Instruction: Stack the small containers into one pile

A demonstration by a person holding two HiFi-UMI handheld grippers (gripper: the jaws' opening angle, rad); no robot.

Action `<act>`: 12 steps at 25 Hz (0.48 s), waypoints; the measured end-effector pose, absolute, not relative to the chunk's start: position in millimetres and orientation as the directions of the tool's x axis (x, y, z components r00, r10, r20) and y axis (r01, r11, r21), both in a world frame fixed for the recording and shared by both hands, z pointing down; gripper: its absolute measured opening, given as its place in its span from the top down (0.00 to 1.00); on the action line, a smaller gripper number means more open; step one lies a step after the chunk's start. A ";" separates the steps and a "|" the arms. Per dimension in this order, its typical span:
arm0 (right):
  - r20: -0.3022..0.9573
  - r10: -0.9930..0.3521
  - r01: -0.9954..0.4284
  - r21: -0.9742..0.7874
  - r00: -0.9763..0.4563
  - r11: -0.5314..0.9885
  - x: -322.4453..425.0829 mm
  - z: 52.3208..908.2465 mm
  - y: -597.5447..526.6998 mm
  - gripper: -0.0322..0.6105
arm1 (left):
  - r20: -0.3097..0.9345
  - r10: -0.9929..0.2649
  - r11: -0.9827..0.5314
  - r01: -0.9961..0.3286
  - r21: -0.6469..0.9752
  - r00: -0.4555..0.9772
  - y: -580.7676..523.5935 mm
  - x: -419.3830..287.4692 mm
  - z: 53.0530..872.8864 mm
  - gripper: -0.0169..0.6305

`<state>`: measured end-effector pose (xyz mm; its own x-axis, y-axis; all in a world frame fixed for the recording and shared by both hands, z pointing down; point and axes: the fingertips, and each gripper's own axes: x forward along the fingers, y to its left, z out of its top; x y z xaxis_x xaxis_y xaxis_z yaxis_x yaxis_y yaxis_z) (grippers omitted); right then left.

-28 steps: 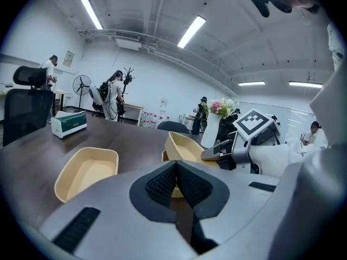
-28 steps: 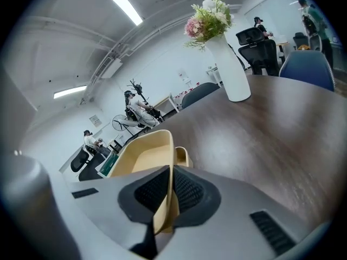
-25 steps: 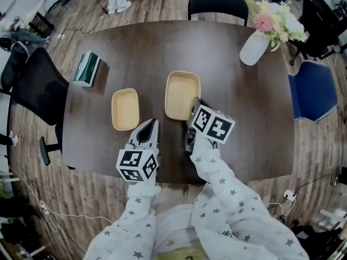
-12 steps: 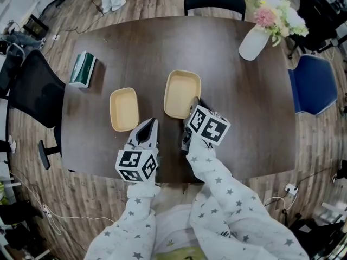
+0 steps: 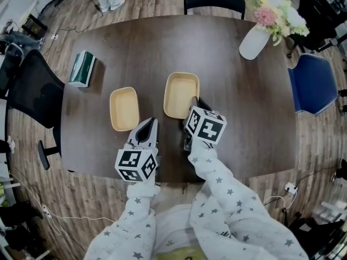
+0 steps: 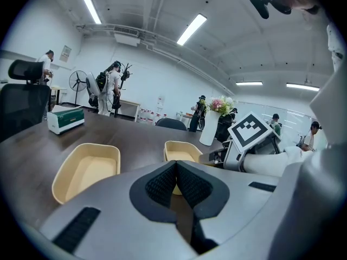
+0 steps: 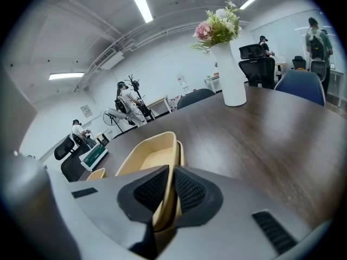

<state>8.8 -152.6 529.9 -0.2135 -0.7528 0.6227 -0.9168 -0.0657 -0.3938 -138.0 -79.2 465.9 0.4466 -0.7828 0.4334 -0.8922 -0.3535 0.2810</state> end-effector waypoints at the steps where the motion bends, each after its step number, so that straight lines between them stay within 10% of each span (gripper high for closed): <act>1: 0.622 -0.753 -0.917 -0.394 -0.215 -0.064 8.7 529.7 -152.7 0.89 | 0.433 -0.783 -0.354 -0.892 0.281 0.447 -79.3 -137.7 465.8 0.94; 12: 0.609 -0.752 -0.933 -0.358 -0.252 0.023 2.8 529.2 -150.9 0.73 | 0.422 -0.788 -0.355 -0.891 0.283 0.448 -82.5 -138.4 467.2 0.94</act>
